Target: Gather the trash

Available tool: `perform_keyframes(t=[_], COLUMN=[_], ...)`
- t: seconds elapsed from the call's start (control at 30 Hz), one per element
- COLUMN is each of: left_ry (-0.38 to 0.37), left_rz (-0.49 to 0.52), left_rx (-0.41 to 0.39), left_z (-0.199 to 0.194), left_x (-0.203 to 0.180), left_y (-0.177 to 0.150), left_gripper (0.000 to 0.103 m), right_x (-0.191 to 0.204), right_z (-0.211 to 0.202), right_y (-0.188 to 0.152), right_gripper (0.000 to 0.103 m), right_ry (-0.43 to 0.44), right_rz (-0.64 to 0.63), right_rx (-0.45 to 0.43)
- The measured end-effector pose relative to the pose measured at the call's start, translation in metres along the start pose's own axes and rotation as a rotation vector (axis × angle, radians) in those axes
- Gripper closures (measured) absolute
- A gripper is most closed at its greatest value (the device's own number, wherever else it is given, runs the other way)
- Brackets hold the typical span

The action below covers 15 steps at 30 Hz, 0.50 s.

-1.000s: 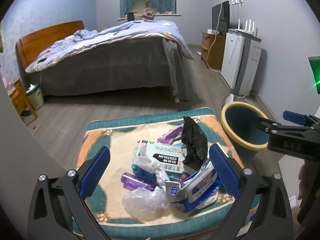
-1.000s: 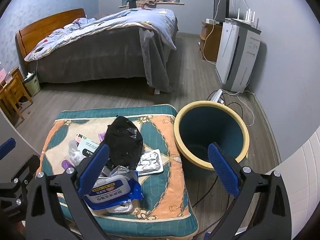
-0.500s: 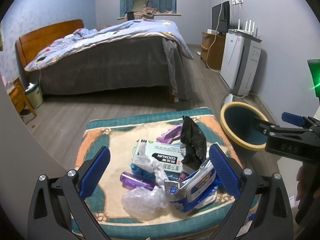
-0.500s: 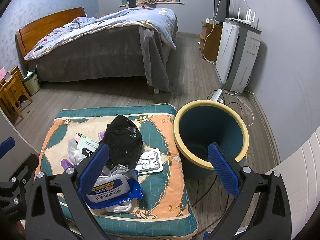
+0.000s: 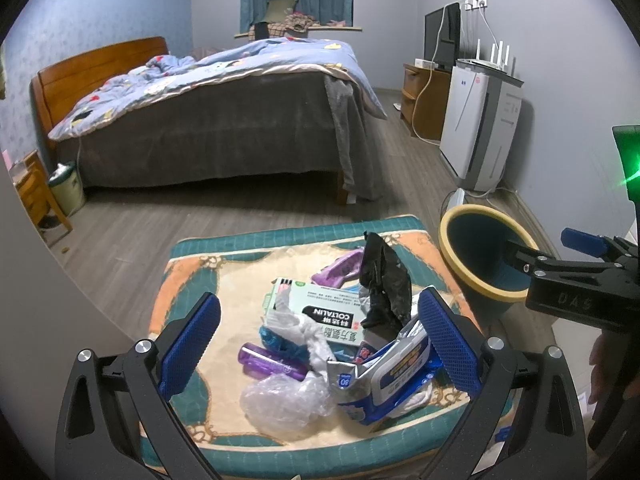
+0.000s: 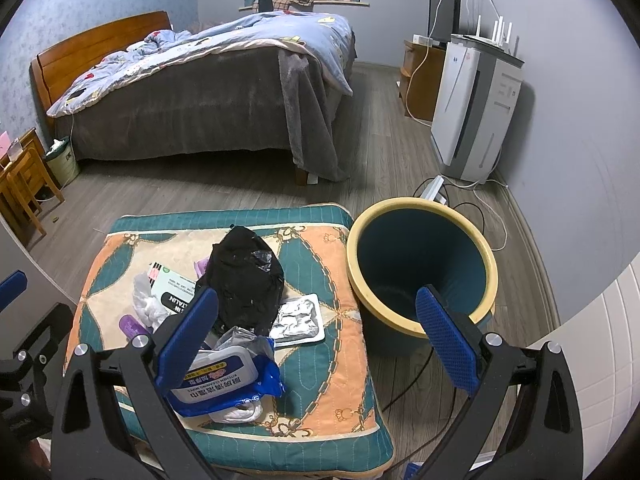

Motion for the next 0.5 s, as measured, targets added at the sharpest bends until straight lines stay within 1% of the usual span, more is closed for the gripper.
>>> perform_keyframes(t=[0.5], left_ry=[-0.003], left_rz=[-0.005], left_rx=[0.001], left_z=[0.0004], left_x=[-0.0001], left_y=[-0.0008], left_gripper=[0.005], right_x=[-0.0006], right_z=[-0.0003], right_y=[0.0005], right_gripper=[0.006], right_ry=[-0.001], right_rz=[0.000], right_rx=[0.000])
Point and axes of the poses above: each gripper's, at about its wrist camera, not at the fingertips, and z roughly the way its jaws point, x to its left, y to its top, the point moved 6 cm from there along z, roughly the way its jaws point, and after that the axes turned 6 degrees about z, right-handed, at the moved point
